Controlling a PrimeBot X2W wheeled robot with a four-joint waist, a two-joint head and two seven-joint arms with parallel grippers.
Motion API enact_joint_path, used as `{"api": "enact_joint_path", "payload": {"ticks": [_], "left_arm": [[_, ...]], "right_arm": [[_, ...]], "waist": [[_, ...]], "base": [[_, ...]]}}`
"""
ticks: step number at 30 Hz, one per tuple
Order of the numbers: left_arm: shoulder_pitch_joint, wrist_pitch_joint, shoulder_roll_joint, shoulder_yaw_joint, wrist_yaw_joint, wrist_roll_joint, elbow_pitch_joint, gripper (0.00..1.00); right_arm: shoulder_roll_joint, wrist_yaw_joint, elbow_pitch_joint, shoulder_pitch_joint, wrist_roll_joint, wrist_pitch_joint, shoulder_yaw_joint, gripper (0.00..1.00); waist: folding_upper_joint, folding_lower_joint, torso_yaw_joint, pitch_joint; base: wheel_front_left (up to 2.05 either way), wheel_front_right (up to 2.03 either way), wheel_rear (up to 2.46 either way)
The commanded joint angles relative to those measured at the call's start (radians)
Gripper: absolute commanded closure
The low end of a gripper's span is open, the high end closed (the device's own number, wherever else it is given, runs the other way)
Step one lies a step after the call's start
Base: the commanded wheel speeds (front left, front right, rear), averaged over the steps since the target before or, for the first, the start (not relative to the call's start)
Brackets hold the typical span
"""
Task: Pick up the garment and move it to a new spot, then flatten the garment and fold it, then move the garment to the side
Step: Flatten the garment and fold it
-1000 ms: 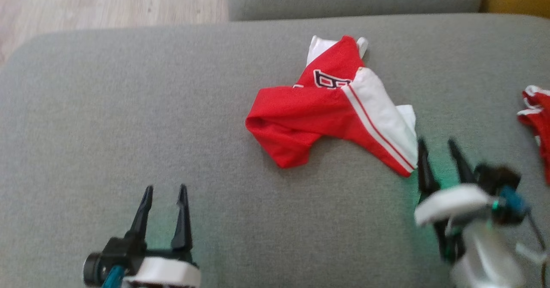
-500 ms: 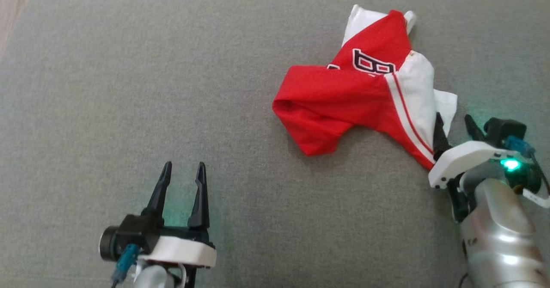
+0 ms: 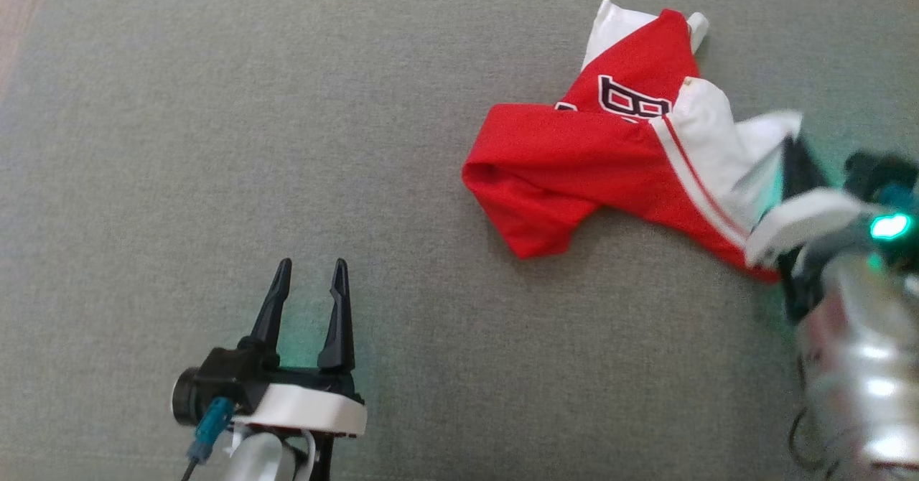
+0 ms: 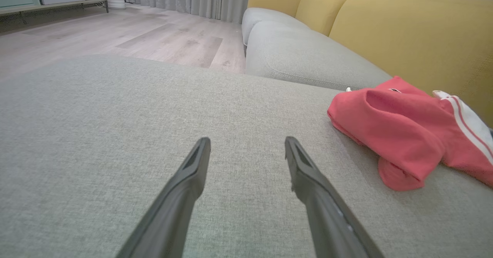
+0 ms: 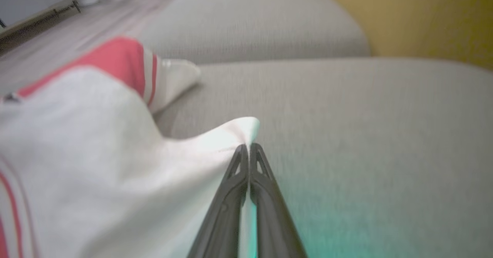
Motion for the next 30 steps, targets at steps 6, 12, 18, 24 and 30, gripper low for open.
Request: {"api": "enact_joint_path", "payload": {"ticks": [6,12,18,24,30], "left_arm": [[-0.034,-0.005,0.006,0.011,0.012,-0.02,-0.03,0.0],[-0.01,-0.005,0.006,0.019,0.011,-0.025,-0.021,0.0],[0.041,-0.005,0.006,0.04,0.013,-0.031,-0.015,0.0],[0.06,-0.005,0.006,0.048,0.006,-0.027,-0.014,0.0],[0.057,-0.005,0.006,0.057,0.0,-0.014,-0.009,0.0]], "right_arm": [[-0.115,-0.001,-0.226,-0.261,0.01,-0.049,0.145,1.0],[-0.211,-0.001,-0.409,-0.354,0.082,-0.05,0.216,1.0],[-0.258,-0.001,-0.566,-0.197,0.176,-0.05,0.269,1.0],[-0.273,-0.001,-0.675,0.183,0.246,-0.05,0.235,1.0],[-0.22,-0.001,-0.694,0.48,0.291,-0.05,0.157,1.0]], "waist": [[0.0,-0.0001,0.044,0.001],[0.0,-0.0001,0.063,-0.028],[0.0,-0.0001,0.027,-0.075],[0.0,-0.0001,-0.03,-0.108],[0.0,-0.0001,-0.076,-0.119]], "base": [[0.0,0.0,0.0],[0.0,0.0,0.0],[0.0,0.0,0.0],[0.0,0.0,0.0],[0.0,0.0,0.0]]}}
